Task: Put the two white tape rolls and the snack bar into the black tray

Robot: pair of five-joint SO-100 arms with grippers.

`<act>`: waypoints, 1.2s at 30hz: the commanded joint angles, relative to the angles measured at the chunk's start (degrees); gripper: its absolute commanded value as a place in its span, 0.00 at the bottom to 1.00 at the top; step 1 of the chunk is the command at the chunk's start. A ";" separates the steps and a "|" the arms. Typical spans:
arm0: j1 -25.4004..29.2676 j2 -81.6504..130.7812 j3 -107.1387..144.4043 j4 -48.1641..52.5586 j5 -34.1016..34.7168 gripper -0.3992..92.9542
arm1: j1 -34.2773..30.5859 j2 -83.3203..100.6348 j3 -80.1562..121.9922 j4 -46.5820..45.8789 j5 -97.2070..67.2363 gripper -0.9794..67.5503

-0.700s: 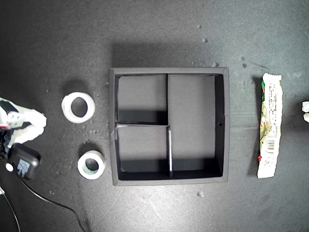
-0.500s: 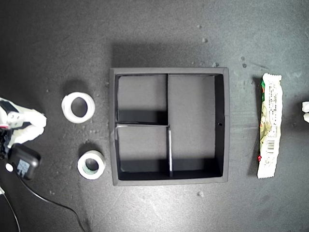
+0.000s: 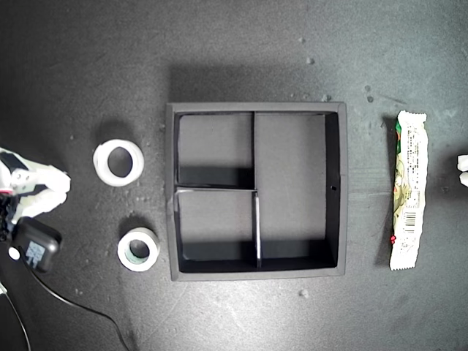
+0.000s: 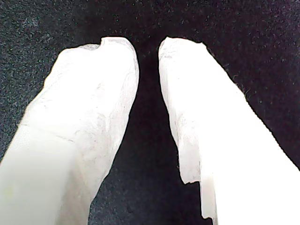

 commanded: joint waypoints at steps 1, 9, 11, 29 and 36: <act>-0.26 2.81 3.43 2.11 0.44 0.01 | 0.26 0.00 0.70 0.09 -1.76 0.06; -0.26 2.81 3.43 2.11 0.62 0.01 | 0.26 0.00 0.70 0.09 -1.76 0.06; -0.26 2.81 3.43 2.11 0.62 0.01 | 0.26 0.00 0.70 0.09 -1.76 0.06; -0.70 2.81 3.43 2.02 -3.34 0.01 | 4.04 0.00 0.70 0.09 -1.58 0.06; 1.76 2.81 3.43 -4.22 -9.40 0.08 | 3.25 0.09 0.70 -2.46 -4.66 0.06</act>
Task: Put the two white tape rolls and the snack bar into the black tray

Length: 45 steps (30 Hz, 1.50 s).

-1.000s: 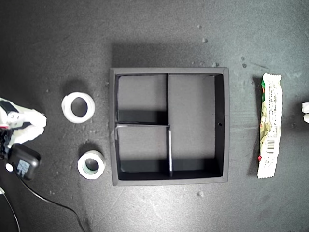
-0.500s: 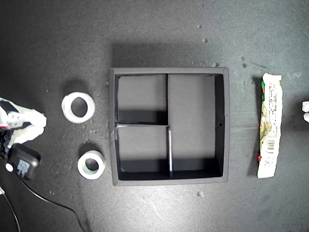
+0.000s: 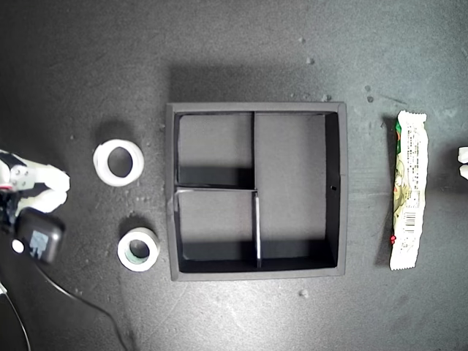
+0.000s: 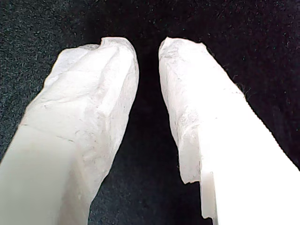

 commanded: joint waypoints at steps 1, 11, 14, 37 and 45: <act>0.97 2.81 3.43 -5.80 2.29 0.08 | -0.88 0.09 0.70 -2.90 -5.71 0.06; 2.37 2.81 3.43 -14.41 9.14 0.01 | 2.99 0.09 0.70 -10.02 -10.90 0.10; 3.69 2.81 3.43 -14.77 3.96 0.01 | 4.48 0.09 0.70 -10.28 -10.81 0.10; -0.09 2.81 -9.58 -25.31 19.78 0.01 | 12.66 0.09 0.70 -13.54 -17.84 0.01; -5.71 -18.72 -33.13 -16.52 29.97 0.13 | 8.09 0.09 -3.78 -30.41 -31.11 0.13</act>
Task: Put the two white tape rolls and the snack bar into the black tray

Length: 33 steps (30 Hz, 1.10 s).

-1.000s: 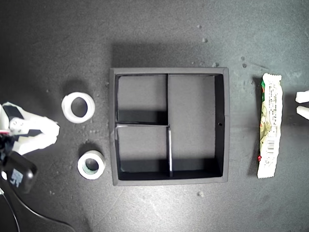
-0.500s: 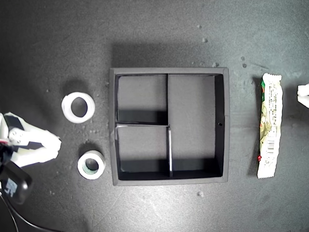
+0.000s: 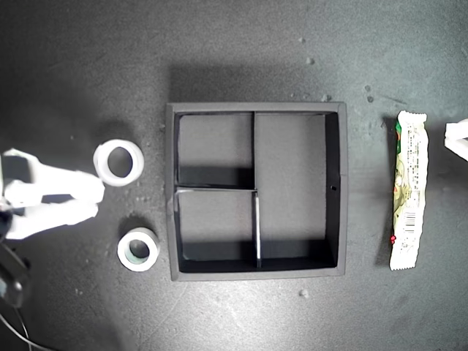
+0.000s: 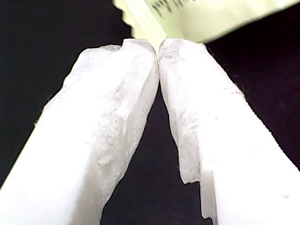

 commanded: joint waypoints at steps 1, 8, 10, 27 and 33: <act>0.35 -16.96 -12.92 0.70 2.99 0.13 | -1.41 0.44 -5.54 -3.43 -5.27 0.18; 2.37 -40.34 -21.80 0.88 1.67 0.15 | -5.27 -0.53 -19.34 2.64 -8.09 0.25; 2.81 -43.59 -21.80 0.88 0.35 0.15 | -6.94 -0.70 -20.83 3.69 -8.35 0.27; 1.67 -70.05 -29.00 -2.20 -0.97 0.16 | -16.35 -35.86 -42.19 1.85 -16.70 0.33; -0.62 -74.62 -30.15 -3.43 0.00 0.16 | -20.65 -47.72 -46.23 2.64 -18.81 0.31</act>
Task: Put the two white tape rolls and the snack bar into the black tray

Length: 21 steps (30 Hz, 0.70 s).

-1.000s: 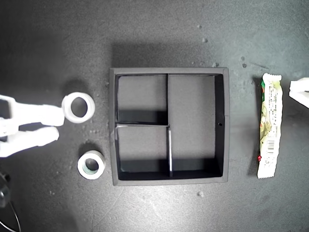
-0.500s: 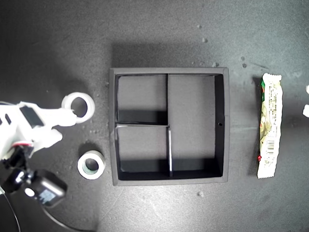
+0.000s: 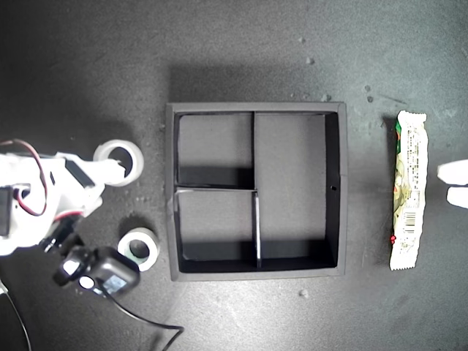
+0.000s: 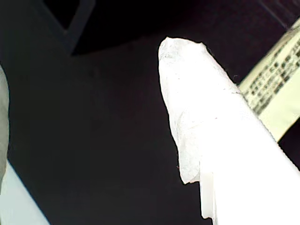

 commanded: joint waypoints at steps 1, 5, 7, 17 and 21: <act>-1.14 -2.72 -3.16 -1.05 1.05 0.15 | -2.37 -10.11 -7.47 2.02 -3.52 0.32; -2.90 -8.88 -3.43 -2.90 1.76 0.15 | -3.43 -24.17 -16.44 7.91 -8.70 0.32; -3.69 -12.48 -4.04 -2.99 1.76 0.14 | -3.43 -28.48 -19.42 10.81 -11.34 0.32; -5.98 -17.40 -5.54 -2.90 -0.18 0.01 | -2.29 -41.48 -22.15 19.07 -15.38 0.35; -5.89 -11.95 -4.92 -0.88 -1.14 0.00 | -2.29 -41.48 -16.79 13.89 -14.77 0.35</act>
